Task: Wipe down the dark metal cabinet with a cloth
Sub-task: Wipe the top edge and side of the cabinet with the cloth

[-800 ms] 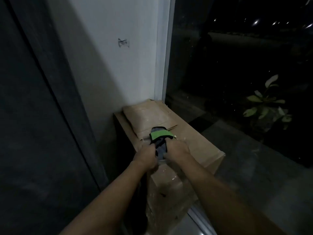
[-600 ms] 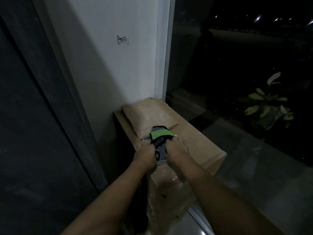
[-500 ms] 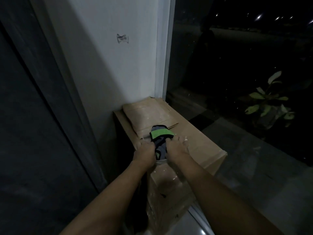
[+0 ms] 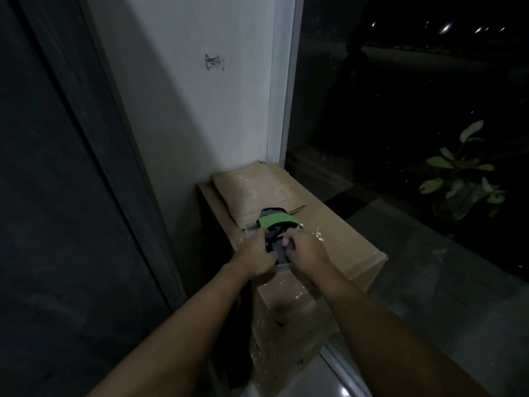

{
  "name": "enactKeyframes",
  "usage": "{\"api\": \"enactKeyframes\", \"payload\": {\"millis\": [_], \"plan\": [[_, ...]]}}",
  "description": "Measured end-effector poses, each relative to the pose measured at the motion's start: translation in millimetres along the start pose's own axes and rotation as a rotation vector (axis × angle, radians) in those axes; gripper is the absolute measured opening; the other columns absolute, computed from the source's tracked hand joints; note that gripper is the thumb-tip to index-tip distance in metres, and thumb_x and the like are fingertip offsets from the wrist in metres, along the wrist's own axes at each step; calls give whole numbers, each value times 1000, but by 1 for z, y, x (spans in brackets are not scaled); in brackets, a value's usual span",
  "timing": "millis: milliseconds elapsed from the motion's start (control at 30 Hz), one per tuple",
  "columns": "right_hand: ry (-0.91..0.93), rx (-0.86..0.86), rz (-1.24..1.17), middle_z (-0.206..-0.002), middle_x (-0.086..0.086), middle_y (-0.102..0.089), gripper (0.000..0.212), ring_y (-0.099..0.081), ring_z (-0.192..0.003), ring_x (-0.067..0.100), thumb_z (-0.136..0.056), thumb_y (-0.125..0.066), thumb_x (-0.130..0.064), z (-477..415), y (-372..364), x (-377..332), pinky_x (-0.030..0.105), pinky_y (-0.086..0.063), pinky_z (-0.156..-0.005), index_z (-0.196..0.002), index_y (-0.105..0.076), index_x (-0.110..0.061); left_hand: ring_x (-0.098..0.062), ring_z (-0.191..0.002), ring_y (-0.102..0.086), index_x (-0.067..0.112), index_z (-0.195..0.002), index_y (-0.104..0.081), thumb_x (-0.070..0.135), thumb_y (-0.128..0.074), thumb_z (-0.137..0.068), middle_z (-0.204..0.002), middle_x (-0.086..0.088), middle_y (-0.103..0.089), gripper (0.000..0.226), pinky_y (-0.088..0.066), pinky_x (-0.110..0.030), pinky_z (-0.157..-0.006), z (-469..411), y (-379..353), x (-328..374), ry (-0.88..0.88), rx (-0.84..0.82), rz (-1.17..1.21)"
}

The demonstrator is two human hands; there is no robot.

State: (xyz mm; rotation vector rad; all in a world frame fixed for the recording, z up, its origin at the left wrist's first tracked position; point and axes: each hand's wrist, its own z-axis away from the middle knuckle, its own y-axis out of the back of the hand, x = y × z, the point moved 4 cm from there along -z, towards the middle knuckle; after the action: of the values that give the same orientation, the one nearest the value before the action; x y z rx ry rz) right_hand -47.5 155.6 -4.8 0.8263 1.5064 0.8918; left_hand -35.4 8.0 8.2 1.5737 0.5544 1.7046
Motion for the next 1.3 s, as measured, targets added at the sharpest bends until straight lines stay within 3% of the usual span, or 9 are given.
{"api": "enactKeyframes", "payload": {"millis": [200,267,367,467,567,700,800,967,1300], "plan": [[50,108,-472,-90,10,-66,32,-63,-85,26,-78,-66,2,12,26,-3,34,-50,-71,-83,-58,-28,-32,-133,-42,11,-150,-31,28,-72,-83,-141,-15,-49,80,-28,-21,-101,1,13,5,-91,32,-49],[91,122,-536,-93,6,-66,36,-63,-88,22,-80,-66,3,15,35,-10,33,-50,-75,-83,-58,-32,-27,-134,-40,13,-150,-32,26,-76,-82,-144,-12,-47,82,-24,-12,-87,3,16,13,-167,31,-39],[148,156,-587,-99,5,-64,29,-61,-96,21,-82,-67,2,22,51,-23,35,-50,-83,-90,-59,-25,-21,-131,-44,18,-149,-36,37,-81,-78,-140,-3,-52,85,-29,-19,-99,7,23,25,-283,61,-13],[197,185,-659,-102,3,-62,25,-60,-98,14,-86,-70,-1,31,67,-38,28,-49,-85,-98,-58,-19,-12,-116,-49,15,-143,-38,32,-82,-79,-122,6,-50,80,-36,-14,-85,19,30,31,-309,98,145],[258,209,-742,-101,-5,-61,34,-61,-95,4,-86,-71,-1,44,86,-57,23,-52,-83,-98,-56,-29,-14,-113,-54,11,-141,-31,33,-80,-80,-122,2,-50,81,-41,-11,-79,38,45,38,-340,175,222],[342,216,-797,-105,-4,-65,34,-65,-104,12,-84,-74,-1,62,107,-83,31,-55,-89,-101,-59,-27,-9,-119,-47,17,-150,-17,28,-76,-85,-130,5,-44,89,-34,3,-85,74,69,51,-435,266,271],[422,232,-811,-104,-6,-66,36,-65,-103,10,-82,-77,-2,77,121,-105,25,-54,-85,-101,-61,-28,-15,-118,-56,29,-148,-30,38,-65,-85,-129,0,-56,73,-44,-15,-95,104,85,60,-527,368,196],[544,214,-901,-108,-7,-65,31,-63,-106,10,-79,-69,-15,115,144,-142,31,-52,-93,-107,-61,-29,-11,-114,-59,33,-144,-31,37,-63,-88,-126,-2,-58,65,-51,-24,-94,162,106,65,-519,517,240],[707,203,-427,-118,-9,-55,46,-59,-106,8,-81,-53,-54,196,153,-222,41,-50,-97,-126,-54,-40,3,-110,-59,27,-144,-31,23,-66,-93,-125,8,-57,62,-48,-14,-90,305,153,46,-391,898,229]]}}
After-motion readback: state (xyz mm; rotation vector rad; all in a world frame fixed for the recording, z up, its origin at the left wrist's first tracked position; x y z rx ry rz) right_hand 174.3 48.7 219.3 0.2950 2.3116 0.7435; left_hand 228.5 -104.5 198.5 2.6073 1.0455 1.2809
